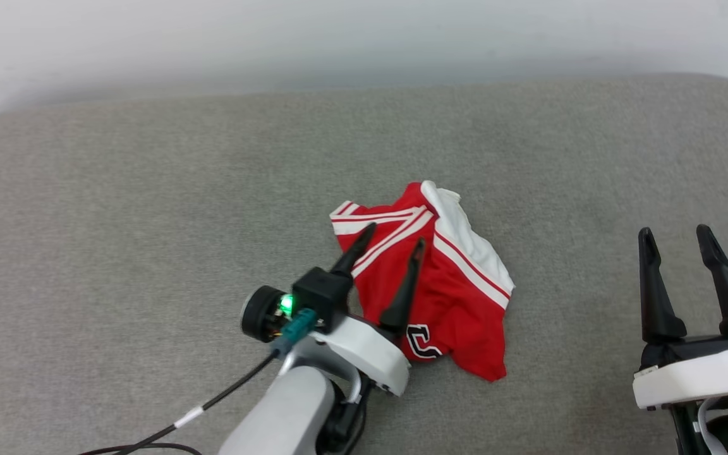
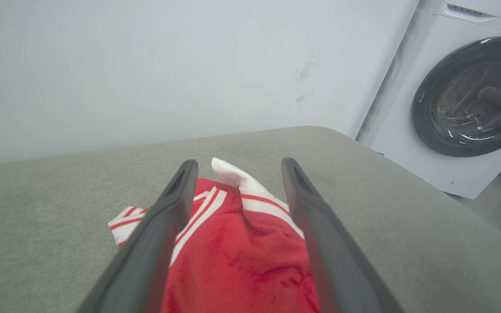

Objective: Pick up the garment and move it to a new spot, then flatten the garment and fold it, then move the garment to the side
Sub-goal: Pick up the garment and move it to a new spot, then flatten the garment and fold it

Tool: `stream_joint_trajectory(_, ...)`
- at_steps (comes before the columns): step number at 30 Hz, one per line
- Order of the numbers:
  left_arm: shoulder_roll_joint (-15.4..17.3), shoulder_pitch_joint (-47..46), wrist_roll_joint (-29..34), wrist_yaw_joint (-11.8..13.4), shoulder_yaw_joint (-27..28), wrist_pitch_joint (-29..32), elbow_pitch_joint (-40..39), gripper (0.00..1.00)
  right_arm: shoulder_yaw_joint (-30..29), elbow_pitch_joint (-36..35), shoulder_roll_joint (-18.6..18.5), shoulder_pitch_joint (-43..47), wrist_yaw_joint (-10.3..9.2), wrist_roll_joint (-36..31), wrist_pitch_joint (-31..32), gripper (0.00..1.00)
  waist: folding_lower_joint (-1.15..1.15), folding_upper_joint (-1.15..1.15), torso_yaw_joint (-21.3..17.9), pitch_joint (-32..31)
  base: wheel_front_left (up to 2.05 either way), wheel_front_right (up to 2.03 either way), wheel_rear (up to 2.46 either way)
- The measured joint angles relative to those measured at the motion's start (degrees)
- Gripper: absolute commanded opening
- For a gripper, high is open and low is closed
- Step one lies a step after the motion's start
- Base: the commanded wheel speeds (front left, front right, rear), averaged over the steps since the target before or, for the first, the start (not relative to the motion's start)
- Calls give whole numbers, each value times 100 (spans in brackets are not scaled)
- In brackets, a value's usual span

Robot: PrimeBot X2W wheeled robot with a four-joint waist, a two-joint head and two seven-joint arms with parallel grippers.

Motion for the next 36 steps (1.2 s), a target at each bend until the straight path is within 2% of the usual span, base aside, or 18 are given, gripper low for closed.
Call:
stream_joint_trajectory(3,76,42,-65,160,260,-67,-111,100,-38,-26,0,91,0,-12,67,100,0,0,137,-159,0,0,0)
stream_joint_trajectory(8,425,400,-115,472,731,-124,-368,100,-82,-62,0,276,0,-54,179,100,0,0,320,-400,0,0,0)
stream_joint_trajectory(15,866,1049,-191,746,1173,-131,-775,100,-83,-66,0,500,0,-96,330,100,0,0,423,-675,0,0,0)
stream_joint_trajectory(22,1112,1465,-256,797,1198,-1,-987,100,-58,-45,0,727,0,-144,493,100,0,0,417,-933,0,0,0)
stream_joint_trajectory(36,1200,1542,-211,853,1088,153,-1190,100,-71,-98,0,806,0,-207,708,100,0,0,406,-984,0,0,0)
